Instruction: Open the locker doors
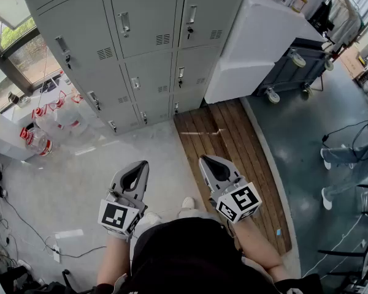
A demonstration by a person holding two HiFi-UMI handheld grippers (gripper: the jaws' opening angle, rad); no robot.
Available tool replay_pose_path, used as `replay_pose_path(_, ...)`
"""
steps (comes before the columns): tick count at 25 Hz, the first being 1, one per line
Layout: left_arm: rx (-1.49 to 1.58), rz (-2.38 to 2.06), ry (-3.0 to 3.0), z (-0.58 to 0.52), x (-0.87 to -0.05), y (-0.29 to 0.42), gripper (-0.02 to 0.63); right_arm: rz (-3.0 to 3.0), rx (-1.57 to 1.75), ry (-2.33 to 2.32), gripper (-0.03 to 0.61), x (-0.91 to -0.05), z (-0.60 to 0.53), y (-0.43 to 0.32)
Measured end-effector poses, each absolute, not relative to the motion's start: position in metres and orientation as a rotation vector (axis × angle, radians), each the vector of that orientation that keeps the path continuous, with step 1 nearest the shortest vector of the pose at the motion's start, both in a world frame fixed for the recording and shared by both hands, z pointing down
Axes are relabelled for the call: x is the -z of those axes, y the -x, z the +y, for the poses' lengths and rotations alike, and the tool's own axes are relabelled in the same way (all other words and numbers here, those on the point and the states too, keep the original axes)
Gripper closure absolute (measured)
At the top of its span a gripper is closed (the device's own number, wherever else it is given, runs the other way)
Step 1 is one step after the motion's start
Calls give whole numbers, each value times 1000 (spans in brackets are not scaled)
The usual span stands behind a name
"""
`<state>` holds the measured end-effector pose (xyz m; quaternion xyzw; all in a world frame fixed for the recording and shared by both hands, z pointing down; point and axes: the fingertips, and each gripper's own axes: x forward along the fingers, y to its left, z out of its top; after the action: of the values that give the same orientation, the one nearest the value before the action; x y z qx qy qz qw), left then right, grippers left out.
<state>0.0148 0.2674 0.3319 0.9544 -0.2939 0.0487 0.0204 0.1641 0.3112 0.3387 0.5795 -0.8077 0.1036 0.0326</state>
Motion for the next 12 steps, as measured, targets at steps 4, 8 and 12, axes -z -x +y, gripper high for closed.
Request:
replay_pose_path(4, -93, -868, -2951, 267, -329, -34, 597, -2506, -310, -1761, 551, -338, 309, -177)
replay_pose_path(8, -149, -897, -2968, 265, -340, -49, 597, -2526, -325, -1741, 551, -341, 307, -192)
replay_pose_path(12, -183, -949, -2953, 264, -346, -64, 597, -2598, -324, -1698, 551, -338, 300, -204)
